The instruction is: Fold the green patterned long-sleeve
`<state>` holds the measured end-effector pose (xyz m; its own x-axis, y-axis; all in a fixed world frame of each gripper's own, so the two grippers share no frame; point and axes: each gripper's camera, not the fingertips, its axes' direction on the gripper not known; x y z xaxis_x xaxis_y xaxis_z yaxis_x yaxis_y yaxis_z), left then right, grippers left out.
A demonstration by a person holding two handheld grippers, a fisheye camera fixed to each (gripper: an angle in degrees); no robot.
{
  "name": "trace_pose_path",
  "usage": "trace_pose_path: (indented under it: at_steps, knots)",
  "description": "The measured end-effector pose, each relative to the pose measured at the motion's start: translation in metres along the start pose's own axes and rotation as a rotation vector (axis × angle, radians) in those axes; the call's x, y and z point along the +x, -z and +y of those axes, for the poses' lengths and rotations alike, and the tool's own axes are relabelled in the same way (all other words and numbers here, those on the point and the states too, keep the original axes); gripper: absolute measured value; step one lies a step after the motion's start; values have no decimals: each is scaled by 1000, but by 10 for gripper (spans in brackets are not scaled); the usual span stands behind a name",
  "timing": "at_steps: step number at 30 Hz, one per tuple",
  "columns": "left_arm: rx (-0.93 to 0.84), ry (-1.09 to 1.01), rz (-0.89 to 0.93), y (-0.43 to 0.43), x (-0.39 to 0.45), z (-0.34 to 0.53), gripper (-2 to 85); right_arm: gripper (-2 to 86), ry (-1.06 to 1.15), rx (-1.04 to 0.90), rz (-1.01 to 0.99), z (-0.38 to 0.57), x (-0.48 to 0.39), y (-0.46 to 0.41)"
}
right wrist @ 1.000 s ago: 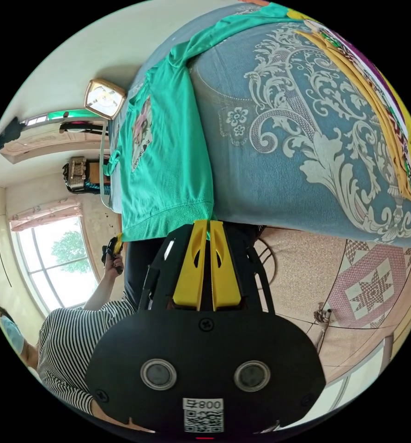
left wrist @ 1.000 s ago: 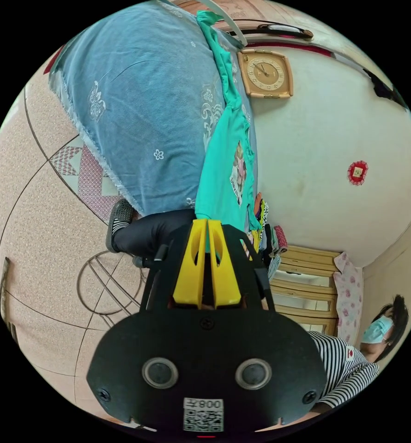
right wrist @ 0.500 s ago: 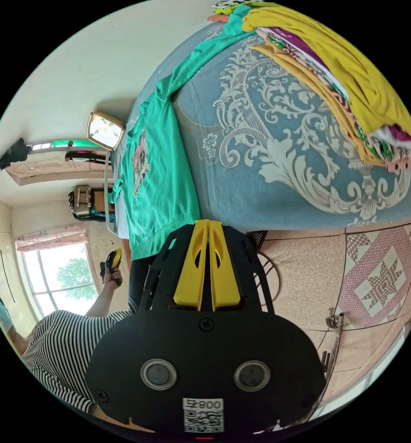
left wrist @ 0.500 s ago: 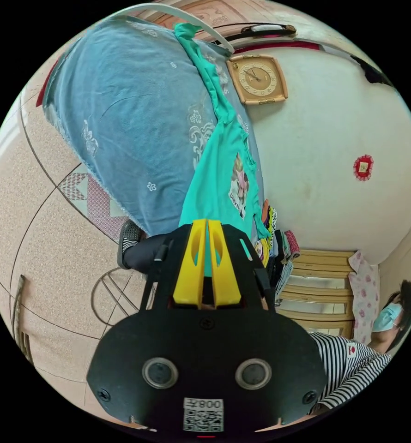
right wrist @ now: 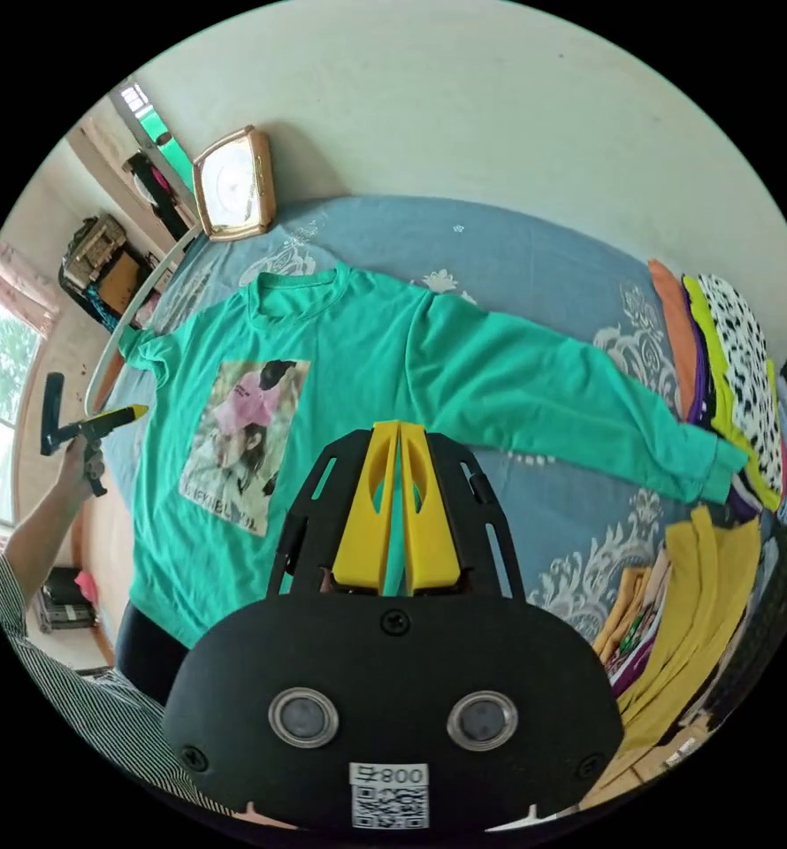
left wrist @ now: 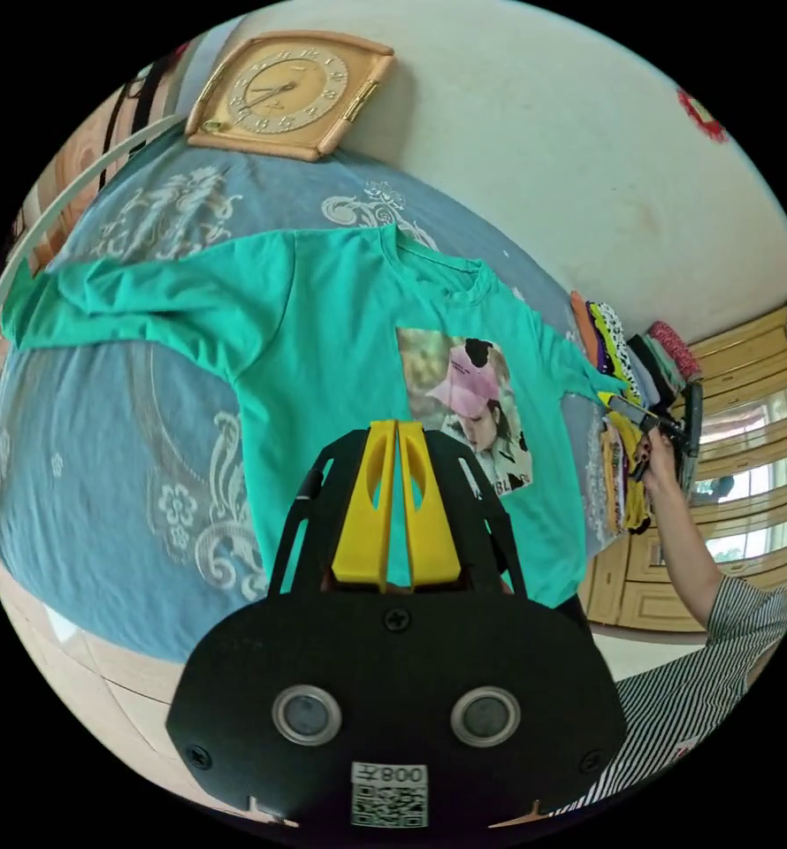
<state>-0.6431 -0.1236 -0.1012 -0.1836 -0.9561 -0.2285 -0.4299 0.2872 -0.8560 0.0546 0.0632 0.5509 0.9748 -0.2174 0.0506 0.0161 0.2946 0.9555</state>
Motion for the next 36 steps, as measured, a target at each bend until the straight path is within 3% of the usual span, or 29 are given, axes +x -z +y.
trace_pose_path:
  at_steps: [6, 7, 11, 16, 19, 25, 29, 32, 36]
  knots:
    - [-76, -111, -305, -122, 15, -87, 3, 1, 112, -224, 145, -71, -32, -126]
    - [-98, -114, -318, -137, 14, -90, 3, 1, 141, -117, 166, -68, -40, -127]
    - [32, -125, -262, -184, 6, -89, 3, 2, 140, 24, 195, -58, -50, -146]
    - [46, -8, -134, -214, -21, -110, 2, 1, 64, 25, 122, -91, -39, -147]
    - [182, -10, -136, -218, -28, -130, 2, 1, 15, 123, 57, -121, -27, -138]
    - [166, -34, -212, -286, -40, -208, 2, 1, -30, 62, 53, -210, -4, -192]
    - [76, -54, -373, -350, -49, -245, 2, 0, -47, 14, 153, -237, 16, -219]
    - [95, -61, -358, -371, -63, -254, 1, 0, -118, 4, 311, -247, 46, -223]
    - [150, 2, -318, -396, -77, -256, 1, 0, -180, 98, 145, -246, 71, -210]
